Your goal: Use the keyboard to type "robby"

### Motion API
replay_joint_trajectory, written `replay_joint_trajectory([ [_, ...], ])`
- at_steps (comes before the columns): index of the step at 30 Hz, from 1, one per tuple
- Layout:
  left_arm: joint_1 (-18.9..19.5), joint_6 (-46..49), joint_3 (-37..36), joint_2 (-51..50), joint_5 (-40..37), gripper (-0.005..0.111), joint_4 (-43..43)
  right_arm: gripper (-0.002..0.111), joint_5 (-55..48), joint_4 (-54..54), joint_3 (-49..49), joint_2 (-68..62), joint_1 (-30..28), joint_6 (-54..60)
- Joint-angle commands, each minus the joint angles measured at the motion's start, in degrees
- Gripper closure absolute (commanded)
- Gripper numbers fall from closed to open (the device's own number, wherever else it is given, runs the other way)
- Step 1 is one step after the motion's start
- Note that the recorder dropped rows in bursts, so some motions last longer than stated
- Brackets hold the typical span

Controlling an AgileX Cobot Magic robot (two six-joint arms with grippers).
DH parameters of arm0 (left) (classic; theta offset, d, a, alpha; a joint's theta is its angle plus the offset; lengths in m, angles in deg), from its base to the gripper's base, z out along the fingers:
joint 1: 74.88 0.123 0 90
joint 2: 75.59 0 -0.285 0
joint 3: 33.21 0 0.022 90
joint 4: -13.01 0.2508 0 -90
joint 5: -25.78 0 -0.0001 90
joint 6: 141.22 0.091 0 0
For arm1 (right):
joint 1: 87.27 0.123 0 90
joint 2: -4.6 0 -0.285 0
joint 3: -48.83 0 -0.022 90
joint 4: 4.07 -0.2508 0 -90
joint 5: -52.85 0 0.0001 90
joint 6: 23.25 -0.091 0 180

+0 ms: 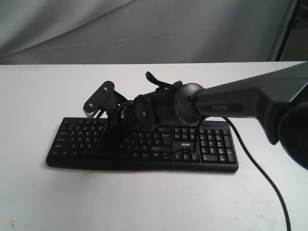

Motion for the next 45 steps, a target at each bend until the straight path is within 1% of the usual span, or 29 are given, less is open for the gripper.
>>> replay_joint_trajectory([
  [1, -0.36, -0.16, -0.25, 0.20, 0.42, 0.107, 0.27, 0.108, 0.65, 0.52, -0.26, 0.20, 0.11, 0.42],
  [24, -0.36, -0.16, -0.25, 0.20, 0.42, 0.107, 0.27, 0.108, -0.22, 0.88, -0.26, -0.86, 0.63, 0.48],
  [31, -0.36, -0.16, -0.25, 0.20, 0.42, 0.107, 0.27, 0.108, -1.24, 1.94, -1.05, 4.28, -0.66, 0.48],
  [34, -0.36, -0.16, -0.25, 0.20, 0.42, 0.107, 0.27, 0.108, -0.94, 2.64, -4.19, 9.64, -1.52, 0.48],
  [37, -0.36, -0.16, -0.25, 0.20, 0.42, 0.107, 0.27, 0.108, 0.77, 2.76, -9.94, 18.03, -2.81, 0.08],
  [42, -0.36, -0.16, -0.25, 0.20, 0.42, 0.107, 0.27, 0.108, 5.53, 2.76, -25.49, 35.41, -4.15, -2.09],
  [45, -0.36, -0.16, -0.25, 0.20, 0.42, 0.107, 0.27, 0.108, 6.28, 2.62, -34.50, 45.27, -5.11, -4.91],
])
